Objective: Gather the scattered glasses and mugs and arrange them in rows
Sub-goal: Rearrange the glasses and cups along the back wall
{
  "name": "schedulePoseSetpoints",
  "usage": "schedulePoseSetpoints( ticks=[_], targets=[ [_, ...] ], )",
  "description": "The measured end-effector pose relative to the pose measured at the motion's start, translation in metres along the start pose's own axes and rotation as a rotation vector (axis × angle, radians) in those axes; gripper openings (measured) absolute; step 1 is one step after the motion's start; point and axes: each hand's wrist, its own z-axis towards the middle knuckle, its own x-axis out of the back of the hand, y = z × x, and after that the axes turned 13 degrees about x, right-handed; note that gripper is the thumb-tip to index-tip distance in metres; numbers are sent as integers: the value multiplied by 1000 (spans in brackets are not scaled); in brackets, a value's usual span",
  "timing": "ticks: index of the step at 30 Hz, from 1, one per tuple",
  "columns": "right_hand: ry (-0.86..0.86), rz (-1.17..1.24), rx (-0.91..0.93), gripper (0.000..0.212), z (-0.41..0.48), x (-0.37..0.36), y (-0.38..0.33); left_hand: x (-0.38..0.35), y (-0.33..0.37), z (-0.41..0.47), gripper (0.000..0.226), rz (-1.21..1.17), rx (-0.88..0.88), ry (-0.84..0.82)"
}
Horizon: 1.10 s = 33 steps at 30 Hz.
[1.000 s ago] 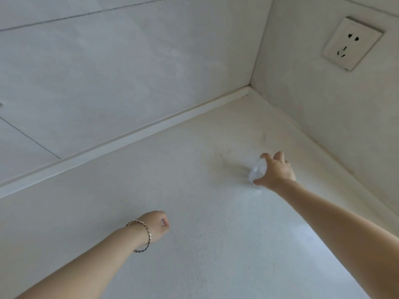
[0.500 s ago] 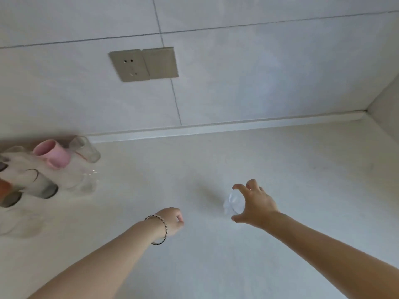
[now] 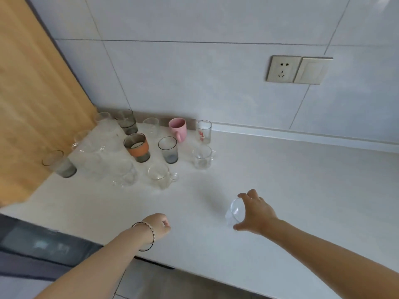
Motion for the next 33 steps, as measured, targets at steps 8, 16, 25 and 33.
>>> schedulePoseSetpoints(
  ticks=[8,16,25,33],
  targets=[
    [68,39,-165,87,58,-23,-89,46,-101,28,30,-64,-22,48],
    [174,19,-283,74,133,-15,-106,80,-111,68,7,-51,-47,40],
    [78,-89,-312,77,164,-25,-101,111,-100,100,7,-73,-39,5],
    [104,-182,50,43,195,25,-140,164,-106,108,12,-237,-84,86]
  ],
)
